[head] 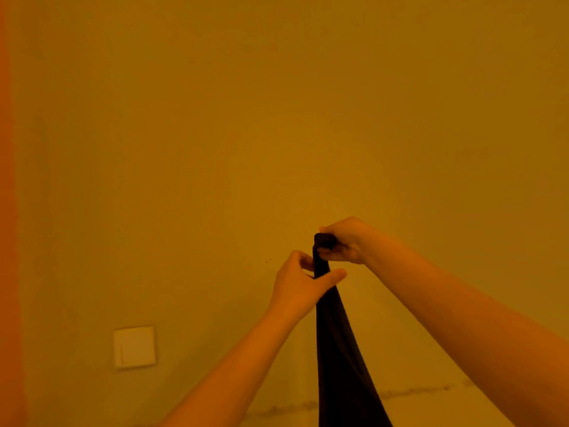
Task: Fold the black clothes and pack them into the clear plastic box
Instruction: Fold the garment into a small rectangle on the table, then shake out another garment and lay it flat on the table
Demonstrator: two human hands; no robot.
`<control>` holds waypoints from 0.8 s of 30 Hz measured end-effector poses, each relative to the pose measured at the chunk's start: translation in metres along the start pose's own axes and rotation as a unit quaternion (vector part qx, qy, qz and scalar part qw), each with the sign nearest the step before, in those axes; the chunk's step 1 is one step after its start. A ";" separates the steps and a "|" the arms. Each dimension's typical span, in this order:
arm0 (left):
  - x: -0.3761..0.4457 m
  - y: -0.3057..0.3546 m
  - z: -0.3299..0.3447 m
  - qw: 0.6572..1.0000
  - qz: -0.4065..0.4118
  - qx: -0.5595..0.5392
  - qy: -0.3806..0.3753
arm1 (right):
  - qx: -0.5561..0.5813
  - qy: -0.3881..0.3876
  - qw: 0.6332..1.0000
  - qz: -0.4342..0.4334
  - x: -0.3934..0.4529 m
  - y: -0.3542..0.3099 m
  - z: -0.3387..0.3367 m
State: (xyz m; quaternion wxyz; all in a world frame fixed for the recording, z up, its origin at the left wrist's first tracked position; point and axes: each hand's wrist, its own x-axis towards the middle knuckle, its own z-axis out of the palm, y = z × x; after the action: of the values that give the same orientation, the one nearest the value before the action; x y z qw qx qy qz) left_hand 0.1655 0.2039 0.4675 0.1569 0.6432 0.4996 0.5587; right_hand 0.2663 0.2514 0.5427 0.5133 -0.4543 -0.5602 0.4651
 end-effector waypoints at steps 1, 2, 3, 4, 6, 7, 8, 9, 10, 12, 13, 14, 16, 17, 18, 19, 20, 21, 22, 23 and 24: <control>0.004 -0.002 0.001 1.000 -0.007 -0.021 0.017 | 0.011 0.000 1.000 0.007 0.001 -0.002 0.000; 0.008 -0.003 0.001 0.999 -0.004 -0.037 0.031 | 0.018 -0.004 1.000 0.015 0.001 -0.003 -0.002; 0.013 -0.004 0.001 0.998 0.006 -0.043 0.044 | 0.019 -0.012 0.999 0.025 0.002 -0.004 -0.003; 0.019 -0.005 -0.001 0.997 0.014 -0.052 0.054 | 0.017 -0.019 0.999 0.036 0.004 -0.004 -0.005; 0.029 -0.004 -0.007 0.994 0.019 -0.094 0.052 | 0.014 -0.028 0.998 0.055 0.005 -0.006 -0.011; 0.033 -0.003 -0.010 0.992 0.012 -0.123 0.025 | 0.014 -0.026 0.998 0.061 0.007 -0.006 -0.015; 0.036 -0.002 -0.014 0.989 0.005 -0.150 -0.015 | 0.012 -0.023 0.997 0.068 0.008 -0.005 -0.020; 0.039 0.000 -0.018 0.983 -0.002 -0.173 -0.060 | 0.006 -0.022 0.997 0.074 0.008 -0.004 -0.026; 0.042 0.000 -0.021 0.977 -0.006 -0.186 -0.101 | -0.014 -0.022 0.997 0.078 0.007 -0.002 -0.031; 0.047 0.002 -0.023 0.969 -0.018 -0.200 -0.145 | -0.117 -0.018 0.992 0.046 0.004 0.004 -0.042; 0.050 0.003 -0.023 0.968 -0.023 -0.199 -0.150 | -0.168 -0.015 0.986 0.001 0.004 0.009 -0.047; 0.053 0.004 -0.021 0.969 -0.027 -0.192 -0.150 | -0.189 -0.025 0.980 -0.055 0.004 0.013 -0.051; 0.056 0.006 -0.017 0.974 -0.023 -0.169 -0.152 | -0.152 -0.124 0.973 -0.125 0.001 0.020 -0.053; 0.057 0.006 -0.015 0.974 -0.018 -0.163 -0.157 | -0.141 -0.182 0.965 -0.122 -0.001 0.024 -0.052; 0.057 0.007 -0.013 0.973 -0.014 -0.158 -0.164 | -0.156 -0.220 0.957 -0.110 -0.003 0.028 -0.049; 0.057 0.007 -0.012 0.974 -0.014 -0.153 -0.169 | -0.188 -0.240 0.947 -0.100 -0.004 0.032 -0.046; 0.056 0.007 -0.012 0.974 -0.014 -0.146 -0.171 | -0.213 -0.246 0.940 -0.099 -0.004 0.036 -0.043; 0.055 0.006 -0.013 0.975 -0.013 -0.138 -0.173 | -0.218 -0.245 0.939 -0.101 -0.003 0.039 -0.040; 0.054 0.005 -0.015 0.975 -0.011 -0.132 -0.179 | -0.206 -0.248 0.941 -0.106 -0.003 0.040 -0.039; 0.053 0.004 -0.019 0.973 -0.008 -0.123 -0.195 | -0.191 -0.251 0.942 -0.112 -0.002 0.040 -0.039; 0.051 0.002 -0.024 0.970 -0.009 -0.105 -0.221 | -0.185 -0.250 0.943 -0.119 -0.001 0.039 -0.039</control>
State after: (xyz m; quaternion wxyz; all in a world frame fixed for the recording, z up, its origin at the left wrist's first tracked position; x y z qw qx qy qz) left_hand 0.1391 0.2365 0.5056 0.3348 0.7260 0.3967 0.4510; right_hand 0.3068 0.2583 0.5055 0.3153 -0.3407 -0.7967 0.3870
